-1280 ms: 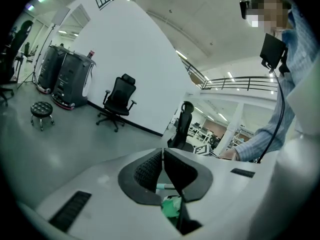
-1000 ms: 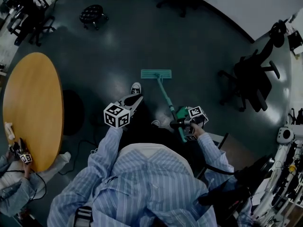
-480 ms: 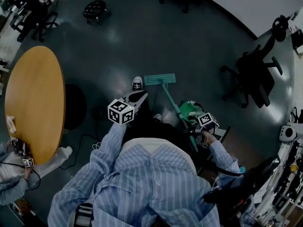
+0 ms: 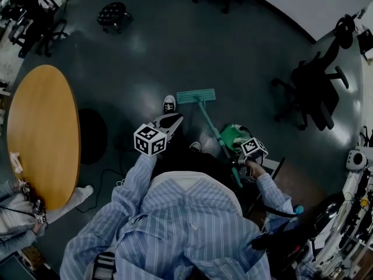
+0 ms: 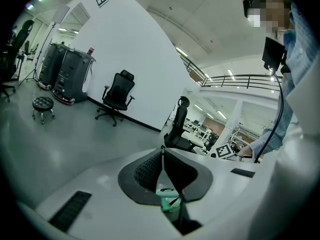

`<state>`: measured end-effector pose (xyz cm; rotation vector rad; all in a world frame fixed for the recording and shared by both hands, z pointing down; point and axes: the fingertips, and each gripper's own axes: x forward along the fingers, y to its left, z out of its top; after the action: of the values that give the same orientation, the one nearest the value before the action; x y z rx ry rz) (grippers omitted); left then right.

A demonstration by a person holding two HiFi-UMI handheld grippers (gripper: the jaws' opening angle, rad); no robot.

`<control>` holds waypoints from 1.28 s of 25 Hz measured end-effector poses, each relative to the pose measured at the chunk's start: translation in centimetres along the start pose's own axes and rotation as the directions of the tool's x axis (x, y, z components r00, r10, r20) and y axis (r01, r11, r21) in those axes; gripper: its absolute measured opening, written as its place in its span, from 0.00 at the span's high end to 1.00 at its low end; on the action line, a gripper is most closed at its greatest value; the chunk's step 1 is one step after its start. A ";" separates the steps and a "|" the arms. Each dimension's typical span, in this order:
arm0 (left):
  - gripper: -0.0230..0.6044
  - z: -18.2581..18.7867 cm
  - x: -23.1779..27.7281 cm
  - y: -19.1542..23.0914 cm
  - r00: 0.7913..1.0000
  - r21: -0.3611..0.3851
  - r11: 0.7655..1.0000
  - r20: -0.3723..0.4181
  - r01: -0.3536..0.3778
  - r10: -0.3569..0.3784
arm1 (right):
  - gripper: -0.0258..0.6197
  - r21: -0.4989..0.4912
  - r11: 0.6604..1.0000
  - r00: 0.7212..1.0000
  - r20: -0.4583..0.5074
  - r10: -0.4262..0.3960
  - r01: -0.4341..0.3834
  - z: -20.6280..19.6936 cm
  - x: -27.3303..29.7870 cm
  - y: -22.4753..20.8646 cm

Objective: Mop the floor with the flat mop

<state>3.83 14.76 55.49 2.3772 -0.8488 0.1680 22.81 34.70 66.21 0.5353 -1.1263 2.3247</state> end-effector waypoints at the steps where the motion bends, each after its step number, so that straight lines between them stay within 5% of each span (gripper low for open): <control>1: 0.94 0.1 0.4 0.2 1.000 -0.001 1.000 -0.004 0.002 -0.002 | 0.88 0.002 1.000 1.000 0.004 0.006 -0.006 0.6 -0.1 0.2; 32: 0.94 14.5 8.3 21.2 0.998 -0.076 0.996 -0.043 -0.041 0.038 | 0.88 0.003 1.000 0.999 0.025 0.028 -0.028 28.5 -0.8 24.7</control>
<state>-3.80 -11.10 56.89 2.2790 -0.8675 0.1962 12.65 -1.62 67.29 0.5544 -1.1479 2.3506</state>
